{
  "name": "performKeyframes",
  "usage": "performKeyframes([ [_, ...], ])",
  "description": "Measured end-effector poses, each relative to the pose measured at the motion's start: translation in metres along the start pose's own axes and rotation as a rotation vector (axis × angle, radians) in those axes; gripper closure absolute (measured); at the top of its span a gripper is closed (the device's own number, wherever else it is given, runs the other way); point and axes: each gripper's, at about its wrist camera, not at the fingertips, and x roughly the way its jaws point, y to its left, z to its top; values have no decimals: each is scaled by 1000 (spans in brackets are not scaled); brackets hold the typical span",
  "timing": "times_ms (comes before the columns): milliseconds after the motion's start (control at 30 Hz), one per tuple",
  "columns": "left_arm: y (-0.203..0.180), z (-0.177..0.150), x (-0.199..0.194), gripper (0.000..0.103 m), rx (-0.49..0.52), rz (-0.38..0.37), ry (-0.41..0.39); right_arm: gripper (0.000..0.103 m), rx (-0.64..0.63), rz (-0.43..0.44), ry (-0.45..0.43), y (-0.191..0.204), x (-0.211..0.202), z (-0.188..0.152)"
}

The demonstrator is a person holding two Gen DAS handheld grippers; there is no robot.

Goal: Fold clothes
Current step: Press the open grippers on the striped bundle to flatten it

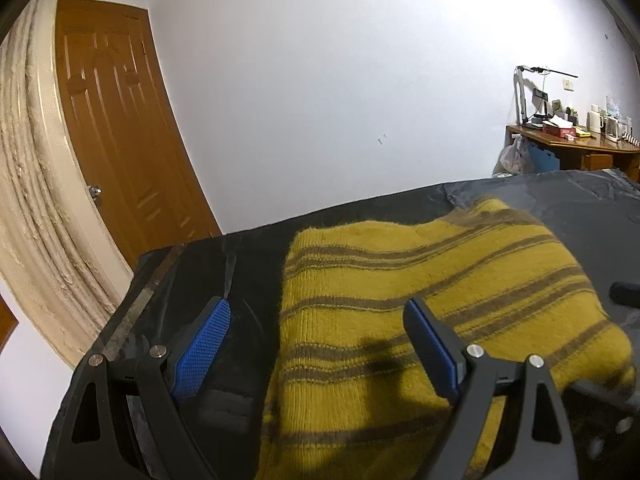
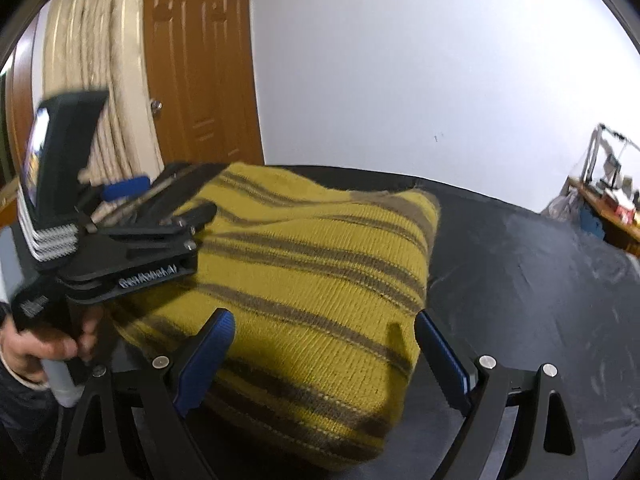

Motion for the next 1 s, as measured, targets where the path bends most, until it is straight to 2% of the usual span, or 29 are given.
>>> performKeyframes([
  [67,-1,-1,-6,12,6,-5,-6,10,-20,-8,38,4,10,-5],
  [267,-8,-10,-12,12,31,-34,18,9,-27,-13,27,4,10,-11],
  [400,-12,-16,-7,12,41,-64,56,9,-28,-17,29,4,10,-12],
  [600,-18,-23,3,12,60,-72,92,9,-28,-17,32,5,9,-13],
  [1000,-15,-28,11,12,40,-97,109,7,-23,-15,39,4,7,-14],
])
